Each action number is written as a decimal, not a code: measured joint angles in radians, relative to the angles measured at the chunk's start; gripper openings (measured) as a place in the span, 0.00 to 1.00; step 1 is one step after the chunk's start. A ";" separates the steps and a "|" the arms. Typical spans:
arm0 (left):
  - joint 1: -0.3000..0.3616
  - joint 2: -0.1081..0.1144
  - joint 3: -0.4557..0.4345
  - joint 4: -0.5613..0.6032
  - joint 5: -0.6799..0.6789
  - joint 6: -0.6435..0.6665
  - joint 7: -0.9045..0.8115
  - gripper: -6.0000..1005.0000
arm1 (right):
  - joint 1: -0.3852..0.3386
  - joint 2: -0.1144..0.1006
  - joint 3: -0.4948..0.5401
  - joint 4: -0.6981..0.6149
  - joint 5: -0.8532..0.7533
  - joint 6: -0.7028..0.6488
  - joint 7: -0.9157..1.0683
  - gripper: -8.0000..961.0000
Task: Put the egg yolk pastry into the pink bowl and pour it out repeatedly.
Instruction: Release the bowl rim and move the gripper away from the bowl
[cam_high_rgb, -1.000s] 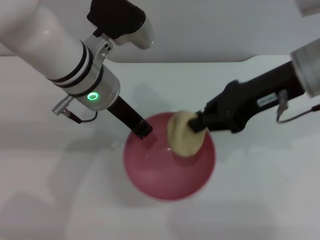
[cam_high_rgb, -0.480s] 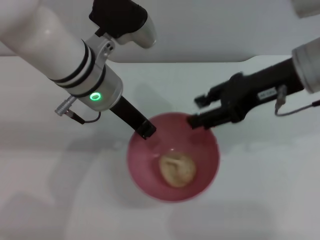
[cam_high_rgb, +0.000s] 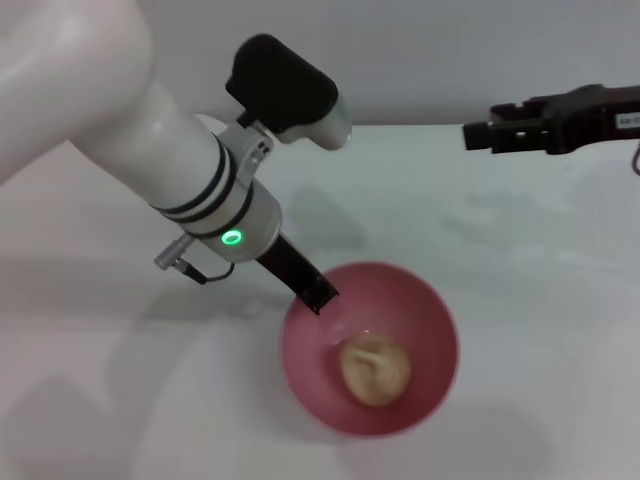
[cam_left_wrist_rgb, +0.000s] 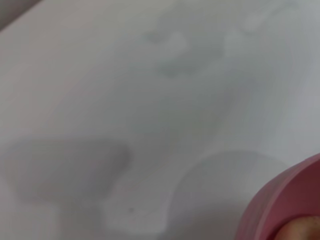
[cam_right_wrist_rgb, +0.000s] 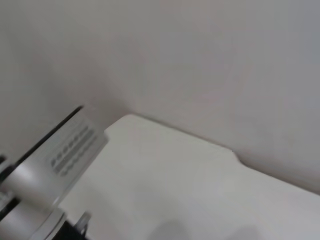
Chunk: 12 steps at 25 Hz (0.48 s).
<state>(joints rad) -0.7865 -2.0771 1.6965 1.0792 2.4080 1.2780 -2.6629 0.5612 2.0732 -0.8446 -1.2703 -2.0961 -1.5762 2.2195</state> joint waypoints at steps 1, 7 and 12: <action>-0.003 0.000 0.003 -0.007 -0.001 -0.004 0.000 0.00 | -0.005 0.000 0.006 0.007 0.001 0.002 -0.001 0.63; -0.010 0.000 0.006 -0.022 -0.013 -0.034 -0.011 0.02 | -0.017 -0.004 0.021 0.041 0.002 0.007 -0.004 0.63; -0.011 0.001 -0.011 -0.013 -0.023 -0.069 -0.013 0.17 | -0.021 -0.005 0.022 0.048 0.001 0.020 -0.005 0.63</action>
<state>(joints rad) -0.7977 -2.0757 1.6857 1.0658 2.3847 1.2087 -2.6754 0.5402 2.0685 -0.8222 -1.2226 -2.0946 -1.5557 2.2146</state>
